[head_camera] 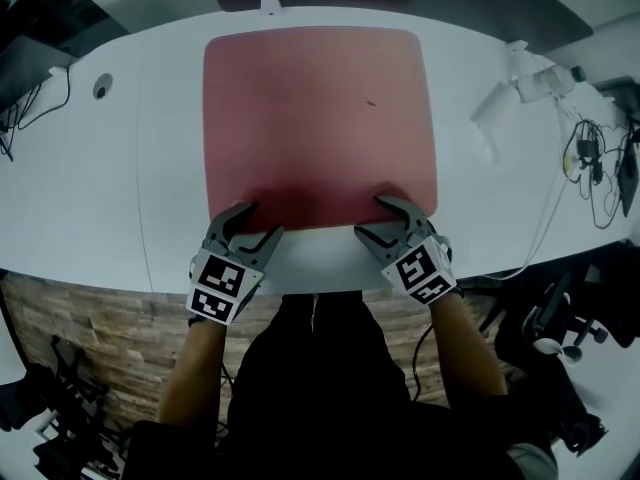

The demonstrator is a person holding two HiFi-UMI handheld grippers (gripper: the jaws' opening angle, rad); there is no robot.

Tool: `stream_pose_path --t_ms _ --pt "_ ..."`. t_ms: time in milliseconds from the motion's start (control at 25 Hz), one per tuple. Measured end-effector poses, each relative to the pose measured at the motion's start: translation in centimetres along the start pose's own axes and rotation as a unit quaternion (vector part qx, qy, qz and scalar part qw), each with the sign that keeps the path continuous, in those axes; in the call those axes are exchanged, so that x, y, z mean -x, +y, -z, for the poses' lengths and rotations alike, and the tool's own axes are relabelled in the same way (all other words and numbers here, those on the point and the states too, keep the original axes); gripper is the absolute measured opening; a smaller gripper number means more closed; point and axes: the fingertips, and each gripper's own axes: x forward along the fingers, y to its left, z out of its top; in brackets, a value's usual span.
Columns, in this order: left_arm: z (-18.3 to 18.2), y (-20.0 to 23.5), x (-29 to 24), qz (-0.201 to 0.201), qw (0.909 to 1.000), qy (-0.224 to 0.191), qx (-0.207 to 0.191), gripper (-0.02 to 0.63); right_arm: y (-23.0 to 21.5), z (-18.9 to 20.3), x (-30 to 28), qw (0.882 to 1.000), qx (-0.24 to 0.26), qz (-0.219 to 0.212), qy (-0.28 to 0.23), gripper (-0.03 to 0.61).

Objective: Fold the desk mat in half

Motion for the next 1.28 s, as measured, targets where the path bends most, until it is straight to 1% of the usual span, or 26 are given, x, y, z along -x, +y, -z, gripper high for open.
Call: stream_pose_path --t_ms 80,200,320,400,480,600,720,840,960,1040,1080,1200,1280 --pt "0.2 -0.2 -0.1 -0.001 1.0000 0.003 -0.004 0.198 -0.1 -0.1 0.0 1.000 -0.003 -0.002 -0.010 0.244" --pt "0.1 -1.0 -0.4 0.004 0.9997 0.008 -0.022 0.200 -0.4 -0.2 0.1 1.000 -0.004 -0.002 -0.023 0.227" --pt "-0.2 -1.9 -0.7 0.011 0.9994 0.007 -0.031 0.216 -0.5 -0.4 -0.1 1.000 -0.006 0.008 -0.024 0.207" --pt "-0.1 -2.5 -1.1 0.013 0.9988 0.014 -0.046 0.230 -0.6 -0.5 -0.2 1.000 -0.009 0.016 -0.016 0.169" --pt "0.3 -3.5 -1.9 0.019 0.9974 0.023 -0.065 0.264 -0.7 -0.7 -0.3 1.000 -0.010 0.021 -0.007 0.144" --pt "0.6 -4.4 -3.0 0.021 0.9946 0.035 -0.095 0.292 -1.0 -1.3 0.2 0.999 -0.028 0.023 -0.014 0.129" --pt "0.9 -4.1 -3.6 -0.003 0.9880 0.060 -0.143 0.295 -1.5 -2.2 1.0 0.998 -0.052 0.025 -0.030 0.113" --pt "1.2 -3.6 -3.7 -0.032 0.9745 0.088 -0.204 0.293 -2.0 -2.9 1.7 0.997 -0.064 0.027 -0.032 0.109" --pt "0.6 -2.8 -3.3 -0.071 0.9639 0.095 -0.238 0.293 -2.5 -3.7 2.5 0.996 -0.073 0.032 -0.035 0.103" --pt "0.0 -1.6 -2.7 -0.106 0.9586 0.095 -0.246 0.293 -2.9 -4.5 3.0 0.995 -0.080 0.034 -0.041 0.098" --pt "-0.4 -1.1 -2.3 -0.118 0.9587 0.091 -0.242 0.293 -3.1 -4.9 3.2 0.995 -0.083 0.035 -0.043 0.097" --pt "-1.7 -0.1 -1.3 -0.128 0.9652 0.063 -0.219 0.295 -3.5 -5.9 3.8 0.995 -0.082 0.037 -0.049 0.097" --pt "-2.9 0.6 -0.3 -0.142 0.9636 0.043 -0.222 0.293 -3.5 -6.6 4.0 0.995 -0.074 0.037 -0.052 0.097"
